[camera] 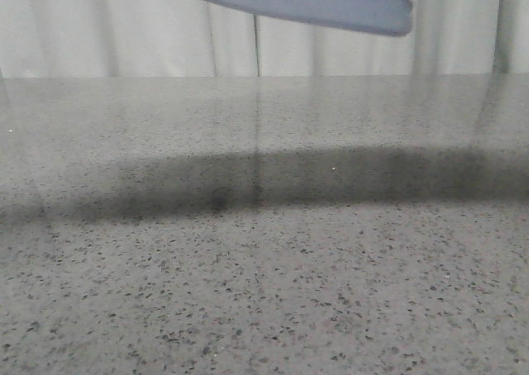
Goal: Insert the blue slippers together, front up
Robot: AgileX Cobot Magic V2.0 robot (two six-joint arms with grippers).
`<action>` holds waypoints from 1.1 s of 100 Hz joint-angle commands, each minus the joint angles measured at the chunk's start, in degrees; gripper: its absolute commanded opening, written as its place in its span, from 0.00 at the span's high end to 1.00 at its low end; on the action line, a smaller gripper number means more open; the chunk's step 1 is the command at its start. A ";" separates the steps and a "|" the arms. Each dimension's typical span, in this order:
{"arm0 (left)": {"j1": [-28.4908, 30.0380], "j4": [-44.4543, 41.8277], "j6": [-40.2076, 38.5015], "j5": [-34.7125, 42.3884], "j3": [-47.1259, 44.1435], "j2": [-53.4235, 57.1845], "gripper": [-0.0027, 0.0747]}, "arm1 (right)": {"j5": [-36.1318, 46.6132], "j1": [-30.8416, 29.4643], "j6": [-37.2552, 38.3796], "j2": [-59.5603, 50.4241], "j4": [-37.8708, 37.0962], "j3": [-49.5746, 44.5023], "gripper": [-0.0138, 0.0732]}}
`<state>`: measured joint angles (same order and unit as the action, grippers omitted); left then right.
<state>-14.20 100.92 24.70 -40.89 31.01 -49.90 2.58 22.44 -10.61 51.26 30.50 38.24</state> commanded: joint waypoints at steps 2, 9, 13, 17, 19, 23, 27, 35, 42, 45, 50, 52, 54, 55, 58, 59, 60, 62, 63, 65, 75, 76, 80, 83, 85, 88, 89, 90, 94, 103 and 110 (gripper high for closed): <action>-0.41 3.67 -0.60 -1.46 2.10 -0.42 0.94 | 3.46 -1.96 -3.17 -4.10 -1.34 1.95 0.36; -0.41 3.67 -0.34 -1.46 2.10 -1.67 0.94 | 3.99 -2.59 -4.41 -6.32 -1.34 1.95 0.36; -0.41 3.67 0.00 -1.96 2.10 -2.65 0.94 | 4.10 -2.97 -4.41 -7.47 -1.48 1.95 0.36; -0.41 3.80 0.72 -2.53 2.10 -3.69 0.94 | 4.21 -2.98 -4.41 -8.46 -1.81 1.95 0.36; -0.41 3.92 1.12 -2.73 2.10 -4.22 0.94 | 4.21 -2.98 -4.41 -8.86 -2.20 1.95 0.36; -0.41 4.04 1.43 -2.97 2.10 -5.10 0.94 | 4.21 -2.98 -4.41 -9.38 -2.49 1.95 0.36; -0.41 4.12 2.22 -2.97 2.10 -6.09 0.94 | 4.21 -2.98 -4.41 -10.00 -2.49 1.95 0.36; -0.41 4.18 3.63 -2.74 2.10 -8.16 0.94 | 3.99 -2.98 -4.41 -10.56 -2.49 1.95 0.36; -0.41 4.63 5.59 -2.73 2.10 -9.99 0.94 | 3.48 -2.98 -4.41 -10.56 -2.49 1.95 0.36; -0.41 4.79 6.23 -2.73 2.10 -10.74 0.94 | 3.14 -2.98 -4.41 -10.56 -2.49 1.95 0.36; -0.41 5.27 7.88 -2.73 2.10 -12.09 0.94 | 2.52 -2.98 -4.41 -10.56 -2.49 1.95 0.36; -0.41 5.58 8.56 -2.73 2.10 -12.68 0.94 | 2.21 -2.98 -4.41 -10.56 -2.49 1.95 0.36; -0.41 5.69 8.93 -2.73 2.10 -13.26 0.94 | 2.02 -2.98 -4.41 -10.56 -2.49 1.95 0.36; -0.41 5.69 8.95 -2.73 2.10 -13.45 0.94 | 2.06 -2.98 -4.41 -10.56 -2.49 1.95 0.36; -0.41 5.69 9.05 -2.73 2.10 -14.18 0.94 | 1.74 -2.98 -4.41 -10.56 -2.49 1.95 0.36; -0.41 5.69 9.31 -2.73 2.10 -14.52 0.94 | 1.78 -2.98 -4.41 -10.56 -2.49 1.95 0.36; -0.41 5.69 9.43 -2.73 2.10 -14.70 0.94 | 1.78 -2.98 -4.41 -10.56 -2.49 1.95 0.36; -0.41 5.69 9.87 -2.73 2.10 -15.24 0.94 | 1.78 -2.98 -4.41 -10.56 -2.49 1.95 0.36; -0.41 5.69 10.00 -2.73 2.10 -15.55 0.94 | 1.78 -2.98 -4.41 -10.56 -2.49 1.95 0.36; -0.41 5.69 10.26 -2.73 2.10 -15.88 0.94 | 1.78 -2.98 -4.41 -10.56 -2.49 1.95 0.36; -0.41 5.69 12.10 -2.73 2.10 -18.05 0.94 | 1.64 -2.98 -4.41 -10.56 -2.49 1.95 0.36; -0.41 5.69 12.23 -2.73 2.10 -18.19 0.94 | 1.64 -2.98 -4.41 -10.56 -2.49 1.95 0.36; -0.41 5.69 12.82 -2.73 2.10 -18.88 0.94 | 1.35 -2.98 -4.41 -10.56 -2.49 1.95 0.36; -0.41 5.69 13.15 -2.63 2.10 -19.33 0.94 | 1.25 -2.98 -4.41 -10.56 -2.49 1.95 0.36; -0.41 5.69 13.51 -2.63 2.10 -19.63 0.94 | 0.99 -2.98 -4.41 -10.56 -2.49 1.95 0.36; -0.41 5.69 14.03 -2.63 2.10 -20.03 0.94 | 0.89 -2.98 -4.41 -10.56 -2.49 1.95 0.36; -0.41 5.69 14.32 -2.63 2.10 -20.24 0.94 | 0.69 -2.98 -4.41 -10.56 -2.49 1.95 0.36; -0.41 5.69 14.45 -2.63 2.10 -20.26 0.94 | 0.71 -2.98 -4.41 -10.56 -2.49 1.95 0.36; -0.41 5.69 14.60 -2.63 2.10 -20.84 0.94 | 0.42 -2.98 -4.41 -10.56 -2.49 1.95 0.36; -0.41 5.69 15.47 -2.63 2.10 -21.59 0.94 | -0.44 -2.98 -4.41 -10.56 -2.49 1.95 0.36; -0.41 5.69 16.24 -2.63 2.10 -22.12 0.94 | -0.91 -2.98 -4.41 -10.56 -2.49 1.95 0.36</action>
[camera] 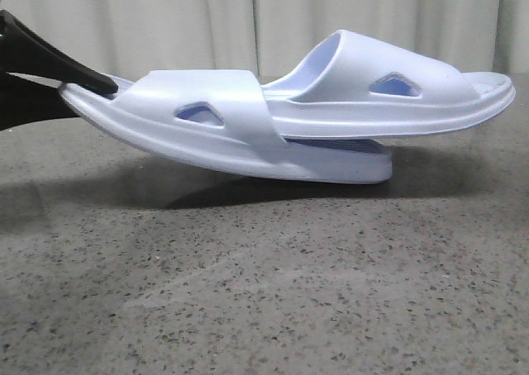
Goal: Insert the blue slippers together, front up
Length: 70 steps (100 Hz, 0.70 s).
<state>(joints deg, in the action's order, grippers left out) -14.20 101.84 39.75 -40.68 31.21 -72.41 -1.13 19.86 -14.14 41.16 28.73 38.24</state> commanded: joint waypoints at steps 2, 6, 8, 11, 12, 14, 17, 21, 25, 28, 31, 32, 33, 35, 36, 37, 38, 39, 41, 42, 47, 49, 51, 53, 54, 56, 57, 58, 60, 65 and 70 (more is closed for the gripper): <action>-0.41 4.76 1.31 -2.84 1.90 0.31 0.94 | 2.77 -0.41 -0.88 -0.45 -0.72 1.95 0.36; -0.41 4.76 1.58 -2.72 1.90 0.30 0.94 | 2.64 -0.41 -0.88 -0.45 -0.72 1.95 0.36; -0.41 4.76 1.57 -2.57 1.90 0.30 0.94 | 2.51 -0.41 -0.88 -0.45 -0.72 1.95 0.36; -0.41 4.76 1.84 -2.34 1.90 0.30 0.94 | 2.39 -0.41 -0.88 -0.45 -0.72 1.95 0.36; -0.41 4.76 2.06 -2.34 1.90 0.30 0.94 | 2.41 -0.41 -0.88 -0.45 -0.72 1.95 0.36; -0.41 4.76 2.18 -2.19 1.90 0.30 0.94 | 2.41 -0.41 -0.88 -0.45 -0.72 1.95 0.36; -0.41 4.76 2.45 -1.93 1.90 0.30 0.94 | 2.36 -0.41 -0.88 -0.45 -0.72 1.95 0.36; -0.41 4.76 2.76 -1.63 1.90 0.30 0.94 | 2.36 -0.41 -0.88 -0.45 -0.72 1.95 0.36; -0.41 4.76 3.59 -1.39 1.90 0.30 0.94 | 2.36 -0.41 -0.88 -0.45 -0.72 1.95 0.36; -0.41 4.76 4.01 -1.26 1.90 0.30 0.94 | 2.36 -0.41 -0.88 -0.45 -0.72 1.95 0.36; -0.41 4.76 4.51 -1.26 1.90 0.30 0.94 | 2.36 -0.41 -0.88 -0.45 -0.72 1.95 0.36; -0.41 4.76 4.52 -1.26 1.90 0.30 0.94 | 2.36 -0.41 -0.88 -0.45 -0.72 1.95 0.36; -0.41 4.76 4.81 -1.26 1.90 0.30 0.94 | 2.36 -0.41 -0.88 -0.45 -0.72 1.95 0.36; -0.41 4.76 5.06 -1.26 1.90 0.30 0.94 | 2.36 -0.41 -0.88 -0.45 -0.72 1.95 0.36; -0.41 4.76 5.18 -1.26 1.90 0.30 0.94 | 2.36 -0.41 -0.88 -0.45 -0.72 1.95 0.36; -0.41 4.76 5.34 -1.26 1.90 0.30 0.93 | 2.36 -0.41 -0.88 -0.45 -0.72 1.95 0.36; -0.41 4.76 5.35 -1.15 1.90 0.30 0.93 | 2.36 -0.41 -0.88 -0.45 -0.72 1.95 0.36; -0.41 4.76 5.46 -1.03 1.90 0.30 0.92 | 2.36 -0.41 -0.88 -0.45 -0.72 1.95 0.36; -0.41 4.76 5.45 -0.91 1.90 0.30 0.91 | 2.36 -0.41 -0.88 -0.45 -0.72 1.95 0.36; -0.41 4.76 5.45 -0.91 1.90 0.30 0.90 | 2.36 -0.41 -0.88 -0.45 -0.72 1.95 0.36; -0.41 4.76 5.48 -0.64 1.90 0.30 0.86 | 2.26 -0.41 -0.88 -0.45 -0.72 1.95 0.36; -0.41 4.76 5.48 -0.46 1.90 0.30 0.83 | 2.28 -0.41 -0.88 -0.45 -0.72 1.95 0.36; -0.41 4.76 5.48 -0.27 1.90 0.30 0.81 | 2.28 -0.41 -0.88 -0.45 -0.72 1.95 0.36; -0.41 4.76 5.58 -0.07 1.90 0.30 0.78 | 2.28 -0.41 -0.88 -0.45 -0.72 1.95 0.36; -0.41 4.76 5.76 -0.05 1.90 0.30 0.77 | 2.28 -0.41 -0.88 -0.45 -0.72 1.95 0.36; -0.41 4.76 5.82 0.09 1.90 0.30 0.74 | 2.28 -0.41 -0.88 -0.45 -0.72 1.95 0.36; -0.41 4.76 6.03 0.22 1.90 0.30 0.72 | 2.28 -0.41 -0.88 -0.45 -0.72 1.95 0.36; -0.41 4.76 6.18 0.31 1.90 0.30 0.71 | 2.28 -0.41 -0.88 -0.45 -0.72 1.95 0.36; -0.41 4.76 6.61 0.36 1.90 0.30 0.67 | 2.28 -0.41 -0.88 -0.45 -0.72 1.95 0.36; -0.41 4.76 7.06 0.78 1.90 0.30 0.59 | 2.28 -0.41 -0.88 -0.45 -0.72 1.95 0.36; -0.41 4.76 7.23 1.46 1.90 0.30 0.52 | 2.28 -0.41 -0.88 -0.45 -0.72 1.95 0.36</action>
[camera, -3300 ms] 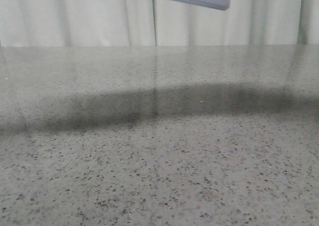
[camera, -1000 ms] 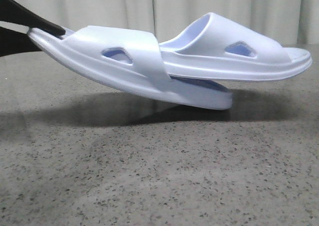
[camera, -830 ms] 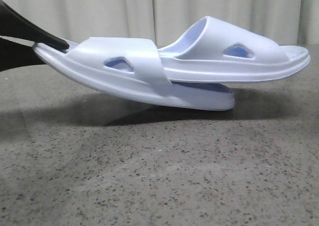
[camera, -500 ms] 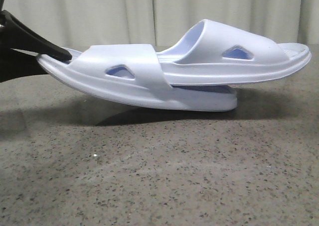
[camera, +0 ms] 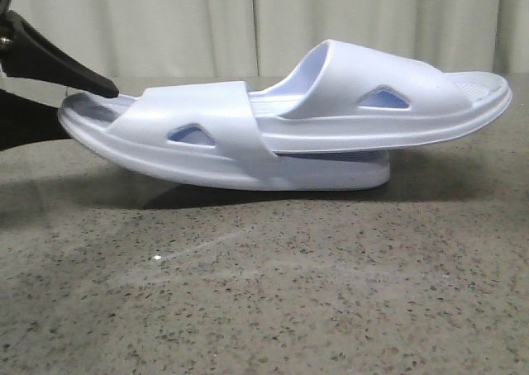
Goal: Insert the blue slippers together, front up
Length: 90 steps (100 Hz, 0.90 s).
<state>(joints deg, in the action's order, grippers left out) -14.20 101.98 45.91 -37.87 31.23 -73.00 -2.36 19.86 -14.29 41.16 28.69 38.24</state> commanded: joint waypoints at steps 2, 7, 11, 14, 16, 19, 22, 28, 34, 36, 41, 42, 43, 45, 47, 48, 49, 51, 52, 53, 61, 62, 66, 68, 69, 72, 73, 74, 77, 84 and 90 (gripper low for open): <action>-0.41 4.63 1.49 -0.92 1.89 0.89 0.49 | 3.50 -0.41 -0.74 -0.45 -0.68 1.95 0.36; -0.41 4.63 2.93 0.32 1.89 0.89 0.42 | 3.50 -0.41 -0.74 -0.45 -0.68 1.95 0.36; -0.41 4.63 4.34 1.56 1.89 0.89 0.39 | 3.50 -0.41 -0.74 -0.45 -0.68 1.95 0.36; -0.41 4.63 5.40 2.39 1.89 0.89 0.37 | 3.46 -0.41 -0.74 -0.45 -0.68 1.95 0.36; -0.41 4.63 6.30 2.97 1.89 0.89 0.37 | 3.46 -0.41 -0.74 -0.45 -0.68 1.95 0.36; -0.41 4.63 7.98 3.73 1.89 0.89 0.36 | 3.46 -0.41 -0.74 -0.45 -0.68 1.95 0.36; -0.41 4.63 9.14 4.48 1.89 0.89 0.36 | 3.46 -0.41 -0.74 -0.45 -0.68 1.95 0.36; -0.41 4.63 11.36 6.31 1.89 0.89 0.36 | 3.46 -0.41 -0.74 -0.45 -0.68 1.95 0.36; -0.41 4.63 13.90 8.52 1.89 1.01 0.36 | 3.35 -0.41 -0.74 -0.45 -0.68 1.95 0.36; -0.41 4.63 14.81 9.01 2.00 1.22 0.36 | 3.35 -0.41 -0.74 -0.45 -0.68 1.95 0.36; -0.41 4.63 17.11 10.89 2.23 1.36 0.36 | 3.35 -0.41 -0.74 -0.45 -0.68 1.95 0.36; -0.41 4.63 17.43 11.13 2.36 1.55 0.36 | 3.35 -0.41 -0.74 -0.45 -0.68 1.95 0.36; -0.41 4.63 18.10 11.38 2.38 1.50 0.36 | 3.35 -0.41 -0.74 -0.45 -0.68 1.95 0.36; -0.41 4.63 19.31 12.08 2.64 1.60 0.36 | 3.35 -0.41 -0.74 -0.45 -0.68 1.95 0.36; -0.41 4.63 20.10 12.60 2.80 1.97 0.36 | 3.35 -0.41 -0.74 -0.45 -0.68 1.95 0.36; -0.41 4.63 20.87 12.92 3.04 2.08 0.36 | 3.35 -0.41 -0.74 -0.45 -0.68 1.95 0.36; -0.41 4.63 21.25 13.13 3.12 2.20 0.36 | 3.35 -0.41 -0.74 -0.45 -0.68 1.95 0.36; -0.41 4.63 22.33 13.74 3.27 2.38 0.36 | 3.35 -0.41 -0.74 -0.45 -0.76 1.95 0.36; -0.41 4.63 23.04 13.94 3.46 2.72 0.36 | 3.35 -0.41 -0.74 -0.45 -0.76 1.95 0.36; -0.41 4.63 23.43 14.24 3.67 2.89 0.36 | 3.35 -0.41 -0.74 -0.45 -0.80 1.95 0.36; -0.41 4.63 27.86 15.90 4.48 5.16 0.36 | 3.35 -0.41 -0.74 -0.45 -2.37 1.95 0.36; -0.41 4.63 28.71 16.26 4.65 5.37 0.36 | 3.35 -0.41 -0.74 -0.45 -2.52 1.95 0.36; -0.41 4.63 31.11 17.12 4.88 6.87 0.36 | 3.35 -0.41 -0.74 -0.45 -3.45 1.95 0.36; -0.41 4.63 31.83 17.61 4.88 7.68 0.36 | 3.35 -0.41 -0.74 -0.45 -3.87 1.95 0.36; -0.41 4.63 32.48 18.03 4.88 7.97 0.36 | 3.35 -0.41 -0.74 -0.45 -4.01 1.95 0.36; -0.41 4.63 33.68 19.04 4.88 9.19 0.36 | 3.35 -0.41 -0.74 -0.45 -4.43 1.95 0.36; -0.41 4.63 34.23 19.30 4.88 9.81 0.36 | 3.35 -0.41 -0.74 -0.45 -4.70 1.95 0.36; -0.41 4.63 34.51 19.85 4.88 10.12 0.36 | 3.35 -0.41 -0.74 -0.45 -4.84 1.95 0.36; -0.41 4.53 35.72 20.77 4.88 11.70 0.36 | 3.35 -0.41 -0.74 -0.45 -5.60 1.95 0.36; -0.41 4.24 38.10 22.59 4.88 15.00 0.36 | 3.35 -0.41 -0.74 -0.45 -7.86 1.84 0.36; -0.41 3.95 40.20 23.29 4.88 17.73 0.36 | 3.51 -0.49 -0.74 -0.45 -9.82 1.74 0.36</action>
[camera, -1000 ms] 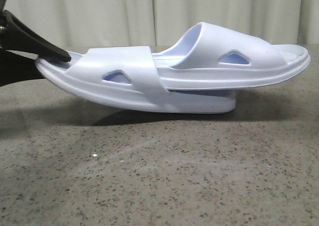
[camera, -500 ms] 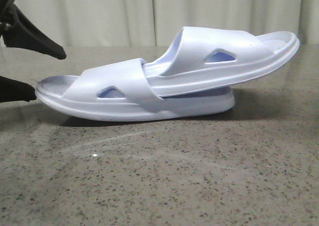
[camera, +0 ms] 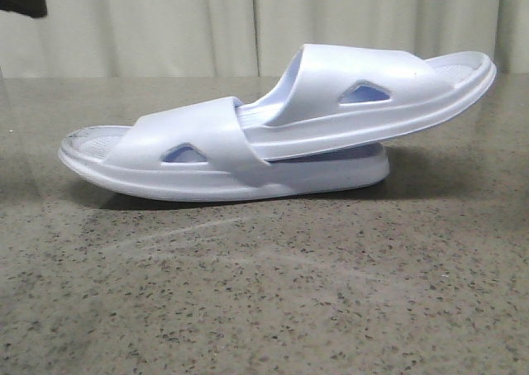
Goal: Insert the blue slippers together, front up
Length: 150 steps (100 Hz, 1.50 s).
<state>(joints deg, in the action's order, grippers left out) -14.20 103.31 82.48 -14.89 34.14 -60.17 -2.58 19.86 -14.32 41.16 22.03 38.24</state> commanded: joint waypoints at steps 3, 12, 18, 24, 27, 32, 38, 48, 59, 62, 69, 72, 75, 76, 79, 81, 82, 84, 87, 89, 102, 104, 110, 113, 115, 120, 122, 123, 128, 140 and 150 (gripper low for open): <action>-0.41 1.75 3.85 0.40 1.97 6.26 0.36 | 3.86 -0.62 -0.70 -0.45 -3.77 1.55 0.36; -0.41 -0.85 4.34 0.89 1.83 10.64 0.36 | 4.57 -1.94 -0.70 -0.71 -4.16 0.74 0.36; -0.41 -2.31 4.34 2.05 1.27 13.56 0.36 | 5.39 -3.41 -0.70 -1.71 -4.53 -0.34 0.36; -0.41 -2.53 4.34 4.41 0.06 16.26 0.36 | 5.97 -4.84 -0.70 -3.04 -5.11 -1.65 0.36; -0.41 -2.83 4.34 5.43 -0.59 18.02 0.36 | 6.21 -5.72 -0.70 -3.93 -5.52 -2.30 0.36; -0.41 -3.23 4.34 7.01 -1.92 20.46 0.36 | 6.44 -6.87 -0.70 -5.97 -6.46 -3.47 0.36; -0.41 -3.80 4.34 8.19 -3.75 23.26 0.36 | 6.44 -8.00 -0.70 -8.38 -7.42 -5.03 0.36; -0.41 -4.03 4.34 9.13 -6.74 28.12 0.36 | 6.44 -9.62 -0.70 -12.81 -8.19 -7.61 0.36; -0.41 -5.13 4.34 9.27 -10.25 32.05 0.36 | 6.27 -10.28 -0.70 -17.74 -9.38 -11.06 0.36; -0.41 -5.80 4.34 9.27 -11.08 33.16 0.36 | 5.99 -10.28 -0.70 -18.96 -9.77 -12.31 0.36; -0.41 -6.75 4.34 9.59 -13.15 35.03 0.36 | 5.41 -10.28 -0.70 -22.04 -9.86 -14.84 0.36; -0.41 -6.75 4.34 9.76 -13.95 35.65 0.36 | 5.01 -10.28 -0.70 -23.54 -9.86 -15.78 0.36; -0.41 -6.75 4.34 10.05 -14.92 36.23 0.36 | 4.57 -10.28 -0.70 -24.68 -9.86 -16.67 0.36; -0.41 -6.75 4.34 10.17 -15.10 36.48 0.36 | 4.30 -10.28 -0.70 -24.95 -10.00 -17.11 0.36; -0.41 -6.75 4.34 10.32 -15.82 36.88 0.36 | 3.64 -10.28 -0.70 -26.30 -9.99 -18.00 0.36; -0.41 -6.75 4.34 10.42 -16.33 37.21 0.36 | 3.14 -10.28 -0.70 -27.09 -10.13 -18.68 0.36; -0.41 -6.75 4.34 10.42 -16.66 37.22 0.36 | 2.96 -10.28 -0.70 -27.33 -10.13 -18.91 0.36; -0.41 -6.75 4.34 10.42 -17.14 37.53 0.36 | 2.58 -10.28 -0.70 -28.04 -10.13 -19.60 0.36; -0.41 -6.75 4.34 10.42 -17.69 37.67 0.36 | 1.71 -10.28 -0.70 -28.92 -10.21 -20.52 0.36; -0.41 -6.75 4.34 10.42 -18.03 37.67 0.36 | 1.44 -10.28 -0.70 -29.49 -10.21 -21.18 0.36; -0.41 -6.75 4.34 10.42 -18.93 37.67 0.36 | 5.34 -10.28 -0.70 -31.80 -10.21 -24.16 0.37; -0.41 -6.75 4.34 10.42 -18.93 37.67 0.36 | 6.50 -10.28 -0.70 -31.93 -10.21 -24.49 0.37; -0.41 -6.75 4.34 10.42 -18.93 37.67 0.36 | 8.95 -10.28 -0.70 -32.07 -10.21 -24.95 0.37; -0.41 -6.75 4.34 10.42 -18.93 37.67 0.36 | 9.56 -10.28 -0.70 -32.07 -10.21 -24.95 0.37; -0.41 -6.75 4.34 10.42 -18.93 37.67 0.36 | 9.75 -10.28 -0.70 -32.07 -10.21 -24.95 0.37; -0.41 -6.75 4.34 10.42 -18.93 37.67 0.36 | 9.98 -10.28 -0.70 -32.07 -10.21 -24.95 0.37; -0.41 -6.75 4.34 10.42 -18.93 37.67 0.36 | 9.98 -10.28 -0.70 -32.07 -10.21 -24.95 0.37; -0.41 -6.75 4.34 10.42 -18.93 37.67 0.36 | 9.98 -10.28 -0.70 -32.07 -10.21 -24.95 0.37; -0.41 -6.75 4.34 10.42 -18.93 37.67 0.38 | 9.98 -10.28 -0.70 -32.07 -10.21 -24.95 0.37; -0.41 -6.75 4.34 10.42 -18.93 37.67 0.51 | 9.98 -10.28 -0.70 -32.07 -10.21 -24.95 0.51; -0.41 -6.75 4.34 10.42 -18.93 37.67 0.67 | 9.98 -10.28 -0.70 -32.07 -10.21 -24.95 0.71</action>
<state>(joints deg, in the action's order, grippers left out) -14.30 96.39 86.80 -3.89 13.54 -22.37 2.71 9.82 -14.42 8.57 12.23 11.95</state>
